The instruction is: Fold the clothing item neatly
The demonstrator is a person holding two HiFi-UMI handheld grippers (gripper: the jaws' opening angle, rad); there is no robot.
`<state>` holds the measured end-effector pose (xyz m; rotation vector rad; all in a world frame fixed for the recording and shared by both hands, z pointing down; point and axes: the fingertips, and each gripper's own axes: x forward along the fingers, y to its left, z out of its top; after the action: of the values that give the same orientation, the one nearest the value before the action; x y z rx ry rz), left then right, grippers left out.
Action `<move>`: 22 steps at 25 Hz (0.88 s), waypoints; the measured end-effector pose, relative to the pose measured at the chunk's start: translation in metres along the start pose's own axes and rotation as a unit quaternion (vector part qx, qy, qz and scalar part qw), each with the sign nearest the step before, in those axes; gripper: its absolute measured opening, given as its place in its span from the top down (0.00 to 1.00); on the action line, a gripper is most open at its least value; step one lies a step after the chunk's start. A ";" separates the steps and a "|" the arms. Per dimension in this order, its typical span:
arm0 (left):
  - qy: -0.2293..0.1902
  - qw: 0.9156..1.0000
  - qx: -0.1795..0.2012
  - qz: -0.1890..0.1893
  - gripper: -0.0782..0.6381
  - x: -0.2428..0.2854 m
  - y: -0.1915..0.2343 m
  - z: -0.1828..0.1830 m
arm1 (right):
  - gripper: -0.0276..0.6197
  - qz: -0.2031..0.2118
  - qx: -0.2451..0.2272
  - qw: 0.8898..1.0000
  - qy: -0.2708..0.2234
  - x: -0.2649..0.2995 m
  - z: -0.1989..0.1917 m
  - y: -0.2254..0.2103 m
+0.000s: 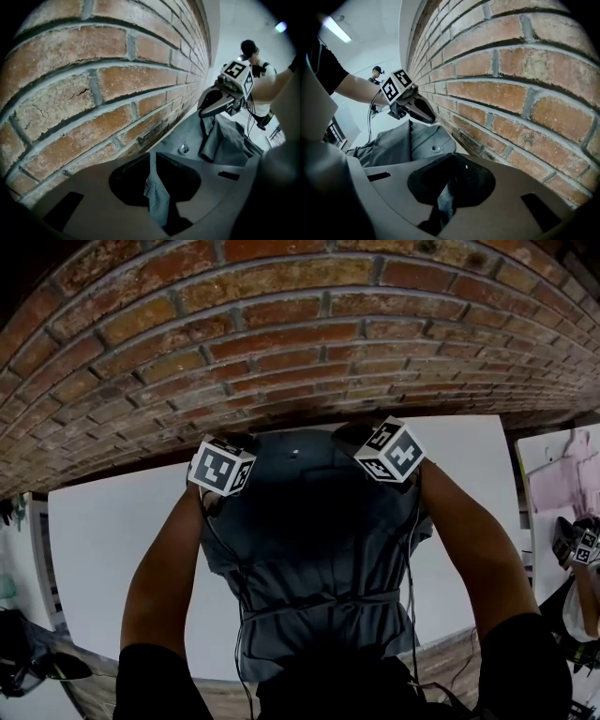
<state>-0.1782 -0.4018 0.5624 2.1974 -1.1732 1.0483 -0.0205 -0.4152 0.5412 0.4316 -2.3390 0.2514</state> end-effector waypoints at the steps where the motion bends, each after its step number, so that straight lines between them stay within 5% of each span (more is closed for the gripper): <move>1: 0.005 1.000 0.001 -0.001 0.83 0.001 0.001 -0.003 | 0.93 -0.001 -0.001 1.000 -0.003 -0.003 0.000 0.002; 5: 0.037 0.998 -0.018 -0.038 0.70 0.011 0.000 -0.020 | 0.93 0.000 0.005 1.000 -0.016 -0.009 0.001 0.009; 11: 0.072 0.997 -0.013 -0.036 0.69 0.032 0.001 -0.033 | 0.93 0.004 0.000 1.000 -0.030 -0.017 0.005 0.014; 18: 0.084 0.996 0.005 -0.032 0.86 0.032 -0.003 -0.031 | 0.93 0.009 0.001 0.999 -0.040 -0.022 0.007 0.015; 22: 0.033 0.999 0.021 -0.032 0.87 0.016 -0.005 -0.022 | 0.93 0.009 0.000 0.999 -0.042 -0.026 0.007 0.016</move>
<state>-0.1776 -0.3925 0.5885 2.2006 -1.0551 1.1196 -0.0135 -0.3960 0.5176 0.4282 -2.4266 0.2456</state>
